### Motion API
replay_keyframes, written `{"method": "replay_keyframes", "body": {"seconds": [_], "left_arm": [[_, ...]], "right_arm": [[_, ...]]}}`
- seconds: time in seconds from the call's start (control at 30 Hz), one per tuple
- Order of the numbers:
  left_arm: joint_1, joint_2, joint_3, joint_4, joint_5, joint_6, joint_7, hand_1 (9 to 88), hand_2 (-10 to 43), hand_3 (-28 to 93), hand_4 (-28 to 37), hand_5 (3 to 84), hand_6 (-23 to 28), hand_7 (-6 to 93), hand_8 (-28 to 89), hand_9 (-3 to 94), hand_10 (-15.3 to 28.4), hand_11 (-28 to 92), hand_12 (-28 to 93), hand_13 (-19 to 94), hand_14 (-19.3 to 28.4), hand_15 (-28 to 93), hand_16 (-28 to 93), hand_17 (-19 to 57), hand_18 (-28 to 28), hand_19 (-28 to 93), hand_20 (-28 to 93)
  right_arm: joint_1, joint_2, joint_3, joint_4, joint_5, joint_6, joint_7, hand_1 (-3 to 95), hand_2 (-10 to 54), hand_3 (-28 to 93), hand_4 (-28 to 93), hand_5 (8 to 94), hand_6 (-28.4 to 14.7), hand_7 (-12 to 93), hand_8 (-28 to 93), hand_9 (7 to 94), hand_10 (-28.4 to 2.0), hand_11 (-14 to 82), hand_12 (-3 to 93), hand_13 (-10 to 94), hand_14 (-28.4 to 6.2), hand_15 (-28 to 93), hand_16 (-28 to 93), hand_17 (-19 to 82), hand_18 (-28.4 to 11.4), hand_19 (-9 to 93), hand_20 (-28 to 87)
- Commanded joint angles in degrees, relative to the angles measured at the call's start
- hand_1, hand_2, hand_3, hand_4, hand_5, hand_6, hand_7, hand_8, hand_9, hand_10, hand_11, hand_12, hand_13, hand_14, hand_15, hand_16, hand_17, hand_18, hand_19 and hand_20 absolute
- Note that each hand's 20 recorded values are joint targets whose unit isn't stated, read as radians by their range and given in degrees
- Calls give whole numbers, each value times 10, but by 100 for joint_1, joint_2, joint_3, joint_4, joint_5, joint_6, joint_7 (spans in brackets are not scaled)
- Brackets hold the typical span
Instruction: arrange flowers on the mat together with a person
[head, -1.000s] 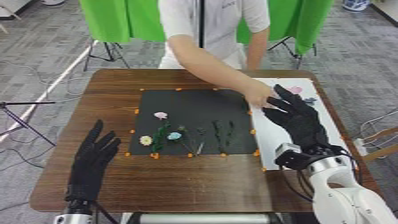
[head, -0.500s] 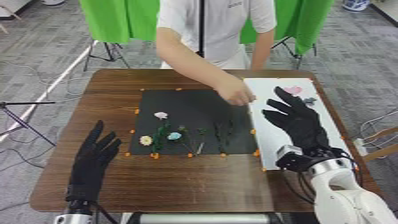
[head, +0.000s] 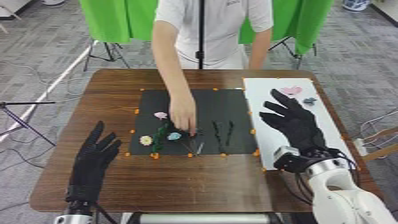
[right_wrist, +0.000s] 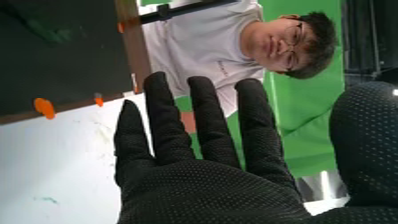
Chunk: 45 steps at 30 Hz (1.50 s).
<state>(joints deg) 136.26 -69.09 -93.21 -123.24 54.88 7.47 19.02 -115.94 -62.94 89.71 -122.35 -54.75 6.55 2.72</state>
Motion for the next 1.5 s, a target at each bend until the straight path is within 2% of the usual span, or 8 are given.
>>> {"method": "replay_keyframes", "body": {"seconds": [0.03,0.4,0.7,0.77,1.07,1.3,1.4,1.5], "left_arm": [[47,-13,5,13,4,-3,-36,190,33,759,-283,226,-21,110,-94,275,125,85,129,214,175,174,3,-115,232,424,62],[21,4,29,28,-20,12,-14,190,34,759,-283,225,-21,112,-95,275,124,84,129,214,175,174,2,-115,232,424,62],[21,107,71,15,-45,128,77,190,35,761,-283,225,-20,111,-95,275,124,84,130,214,175,173,3,-115,232,424,62],[23,116,88,15,-58,137,96,190,35,761,-283,225,-20,110,-95,276,124,84,129,215,175,173,3,-115,232,424,62],[-3,128,140,25,-54,153,116,192,35,763,-283,225,-20,111,-95,274,124,85,129,214,176,174,2,-115,233,425,61],[-26,126,148,30,-58,141,126,193,35,765,-283,225,-20,110,-94,274,124,85,129,214,176,174,2,-116,233,425,61],[-17,145,165,22,-80,167,129,193,35,767,-283,225,-20,110,-94,274,125,86,129,214,176,175,2,-116,232,425,60],[-30,159,176,18,-87,198,169,194,35,767,-283,225,-20,110,-94,274,124,86,129,214,176,175,2,-116,233,425,61]], "right_arm": [[-130,-93,94,-23,-149,-273,-17,180,91,684,-263,357,33,103,-89,382,-135,54,181,305,-184,129,299,9,-186,269,223],[-77,75,234,-52,-450,-98,153,182,91,684,-262,357,33,103,-89,384,-135,57,183,313,-185,152,301,10,-186,284,231],[931,1581,651,269,-2430,298,1394,224,66,694,-241,360,30,116,-92,393,-151,98,183,352,-170,361,209,17,-203,433,281],[1656,2047,76,549,-3068,566,1933,230,62,694,-239,360,30,117,-91,394,-154,103,184,361,-167,389,201,25,-205,445,285],[3818,2996,-1785,1918,-4745,-22,2825,239,44,691,-236,364,32,131,-93,393,-154,117,187,371,-158,456,169,37,-209,472,294],[4937,3177,-3116,2725,-5791,-649,3334,248,34,702,-240,362,35,146,-102,384,-148,124,189,369,-150,471,156,37,-212,473,295],[5314,3217,-3689,2984,-5785,-427,3443,255,29,709,-240,368,33,157,-103,385,-144,128,190,372,-146,474,154,45,-214,475,294],[5496,3132,-3881,3163,-5867,-657,3513,261,25,715,-243,376,33,182,-120,392,-143,137,184,375,-142,479,148,49,-215,478,290]]}}
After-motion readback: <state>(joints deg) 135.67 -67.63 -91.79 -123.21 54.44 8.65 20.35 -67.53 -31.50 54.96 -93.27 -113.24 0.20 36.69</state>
